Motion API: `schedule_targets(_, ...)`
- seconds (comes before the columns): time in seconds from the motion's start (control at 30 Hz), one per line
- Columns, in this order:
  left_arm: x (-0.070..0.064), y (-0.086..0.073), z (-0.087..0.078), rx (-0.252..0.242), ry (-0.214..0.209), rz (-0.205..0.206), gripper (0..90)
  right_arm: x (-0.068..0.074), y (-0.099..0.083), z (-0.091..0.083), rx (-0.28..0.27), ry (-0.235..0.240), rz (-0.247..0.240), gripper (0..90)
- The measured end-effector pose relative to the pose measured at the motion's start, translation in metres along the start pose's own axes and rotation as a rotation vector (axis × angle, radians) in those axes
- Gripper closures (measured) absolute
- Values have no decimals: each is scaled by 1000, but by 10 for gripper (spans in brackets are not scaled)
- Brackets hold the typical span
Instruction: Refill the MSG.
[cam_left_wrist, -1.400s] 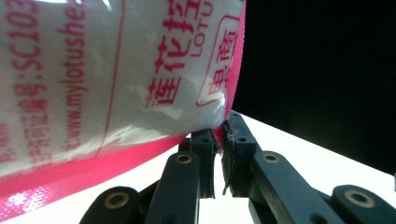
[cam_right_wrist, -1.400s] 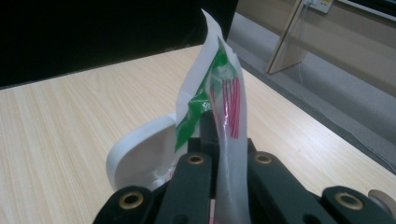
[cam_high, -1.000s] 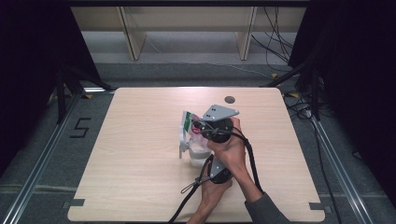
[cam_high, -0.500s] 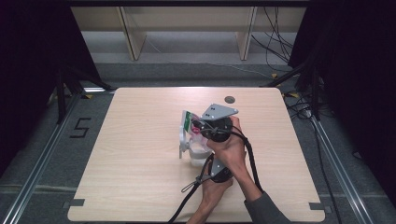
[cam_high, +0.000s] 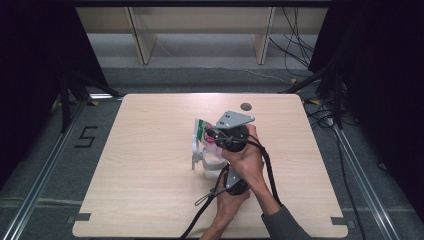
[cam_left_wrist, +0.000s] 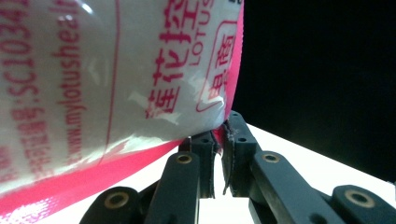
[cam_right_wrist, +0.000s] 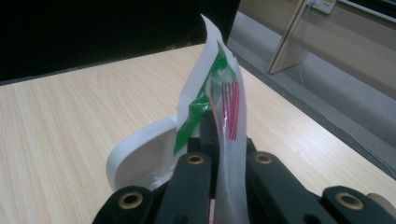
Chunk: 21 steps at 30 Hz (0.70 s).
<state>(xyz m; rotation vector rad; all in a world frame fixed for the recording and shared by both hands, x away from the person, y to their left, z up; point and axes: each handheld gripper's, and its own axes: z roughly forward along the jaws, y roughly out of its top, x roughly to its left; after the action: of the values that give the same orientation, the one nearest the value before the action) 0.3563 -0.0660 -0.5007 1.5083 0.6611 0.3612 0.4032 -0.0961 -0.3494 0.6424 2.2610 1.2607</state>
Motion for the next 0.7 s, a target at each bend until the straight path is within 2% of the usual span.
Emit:
schedule_targets(0.17,0,0,-1,9,1,2,834,1,0,0,10,8,11,900)
schedule_targets(0.27,0,0,0,7,0,5,833,1,0,1,-5,-8,-6,900)
schedule_targets(0.5,0,0,-1,9,3,7,833,0,1,0,2,4,-7,900)
schedule_targets(0.53,0,0,-1,10,3,6,833,2,0,0,11,3,32,900)
schedule_targets(0.57,0,1,-1,8,2,8,833,0,1,0,4,2,2,900)
schedule_targets(0.6,0,1,0,8,4,9,833,0,1,1,-3,-4,1,900)
schedule_targets(0.63,3,2,-1,7,18,50,833,0,1,0,4,4,0,900)
schedule_targets(0.7,3,2,-1,7,20,52,833,0,1,1,-3,2,-1,900)
